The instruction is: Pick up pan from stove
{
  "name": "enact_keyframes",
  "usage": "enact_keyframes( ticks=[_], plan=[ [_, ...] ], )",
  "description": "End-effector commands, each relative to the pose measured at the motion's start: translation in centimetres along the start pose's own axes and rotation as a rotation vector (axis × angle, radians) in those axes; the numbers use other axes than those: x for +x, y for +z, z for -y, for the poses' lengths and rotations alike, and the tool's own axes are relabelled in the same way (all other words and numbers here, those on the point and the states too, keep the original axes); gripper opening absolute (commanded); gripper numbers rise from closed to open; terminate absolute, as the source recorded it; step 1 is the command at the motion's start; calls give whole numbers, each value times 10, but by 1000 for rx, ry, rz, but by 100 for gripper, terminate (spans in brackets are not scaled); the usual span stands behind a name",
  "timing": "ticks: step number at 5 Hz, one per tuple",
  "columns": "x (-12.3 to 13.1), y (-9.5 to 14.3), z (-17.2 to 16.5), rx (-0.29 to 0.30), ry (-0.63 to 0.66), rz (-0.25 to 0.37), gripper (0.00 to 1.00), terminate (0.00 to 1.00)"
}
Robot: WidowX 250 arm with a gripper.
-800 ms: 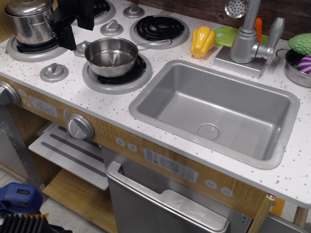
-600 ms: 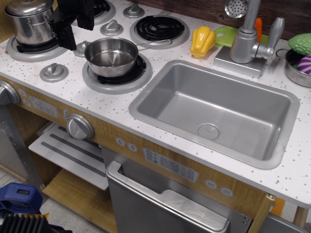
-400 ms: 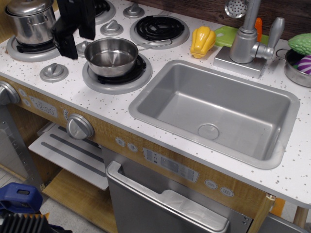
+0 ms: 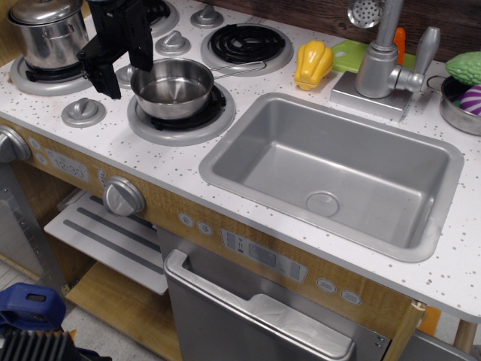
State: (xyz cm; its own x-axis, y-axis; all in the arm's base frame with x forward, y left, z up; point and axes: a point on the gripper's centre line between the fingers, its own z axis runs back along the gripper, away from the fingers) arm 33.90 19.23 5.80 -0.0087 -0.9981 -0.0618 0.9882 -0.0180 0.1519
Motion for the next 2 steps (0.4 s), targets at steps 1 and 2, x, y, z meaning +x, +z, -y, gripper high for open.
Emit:
enact_keyframes(
  ticks=[1,2],
  plan=[
    [-12,4,-13,67,-39,-3,100,0],
    [-13,-4,-12,69,-39,17,100,0]
  ],
)
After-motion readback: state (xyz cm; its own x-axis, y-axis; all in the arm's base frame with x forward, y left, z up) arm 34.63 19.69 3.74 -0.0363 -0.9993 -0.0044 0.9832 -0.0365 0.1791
